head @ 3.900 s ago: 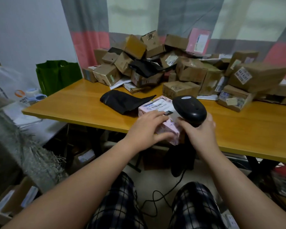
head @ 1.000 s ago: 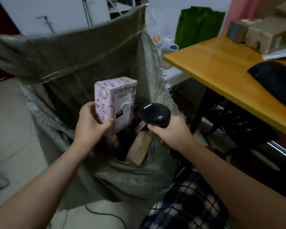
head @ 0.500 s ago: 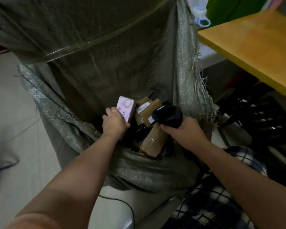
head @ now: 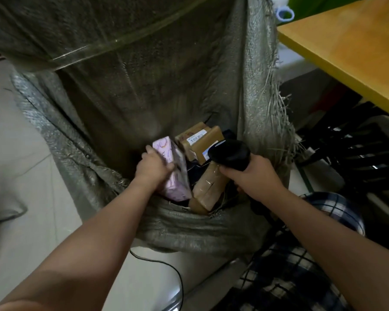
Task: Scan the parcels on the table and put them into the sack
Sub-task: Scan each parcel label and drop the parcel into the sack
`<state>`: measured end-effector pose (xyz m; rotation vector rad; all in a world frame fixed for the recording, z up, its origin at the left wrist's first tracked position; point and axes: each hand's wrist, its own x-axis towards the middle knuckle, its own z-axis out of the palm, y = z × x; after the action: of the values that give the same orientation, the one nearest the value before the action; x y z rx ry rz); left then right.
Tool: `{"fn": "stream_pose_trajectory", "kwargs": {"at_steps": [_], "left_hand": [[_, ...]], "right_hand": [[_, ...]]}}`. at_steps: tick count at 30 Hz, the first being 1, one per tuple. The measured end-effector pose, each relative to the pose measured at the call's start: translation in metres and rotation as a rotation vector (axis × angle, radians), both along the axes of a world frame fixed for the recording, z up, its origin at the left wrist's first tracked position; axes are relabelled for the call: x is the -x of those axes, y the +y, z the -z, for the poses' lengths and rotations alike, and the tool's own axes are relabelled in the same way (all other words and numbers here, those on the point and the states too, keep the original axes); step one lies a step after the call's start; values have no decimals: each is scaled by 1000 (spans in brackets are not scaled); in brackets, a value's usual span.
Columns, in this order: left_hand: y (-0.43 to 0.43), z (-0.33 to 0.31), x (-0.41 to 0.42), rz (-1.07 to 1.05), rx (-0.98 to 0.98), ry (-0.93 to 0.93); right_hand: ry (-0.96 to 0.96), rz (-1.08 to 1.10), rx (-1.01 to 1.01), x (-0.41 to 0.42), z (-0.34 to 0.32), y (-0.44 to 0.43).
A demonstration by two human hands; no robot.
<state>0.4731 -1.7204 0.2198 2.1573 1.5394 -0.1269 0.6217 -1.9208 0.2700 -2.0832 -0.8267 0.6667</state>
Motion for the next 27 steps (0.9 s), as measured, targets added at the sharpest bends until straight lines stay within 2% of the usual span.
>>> {"fn": "stream_pose_trajectory", "kwargs": {"at_steps": [5,11,16,21,25,27], "left_hand": [[-29,-18,-23,251,-222,-3],[-93,-79,-90,535,-347,-295],[-175,-129,-152,774,-392,-530],[-263,-160,-205,1040,-406,-685],[-316,-176,-242,1224,-422,-722],[-335,-181,-259,1331,-451,-638]], "right_hand": [[-39,63,-43,-4,-18,-15],[-107,265,-176,-34,-67,-74],[-245,521,-353,-56,-106,-175],[-309,735,-429,-70,-132,-269],[-399,871,-471,-73,-142,-316],[-409,907,-480,-74,-140,-333]]}}
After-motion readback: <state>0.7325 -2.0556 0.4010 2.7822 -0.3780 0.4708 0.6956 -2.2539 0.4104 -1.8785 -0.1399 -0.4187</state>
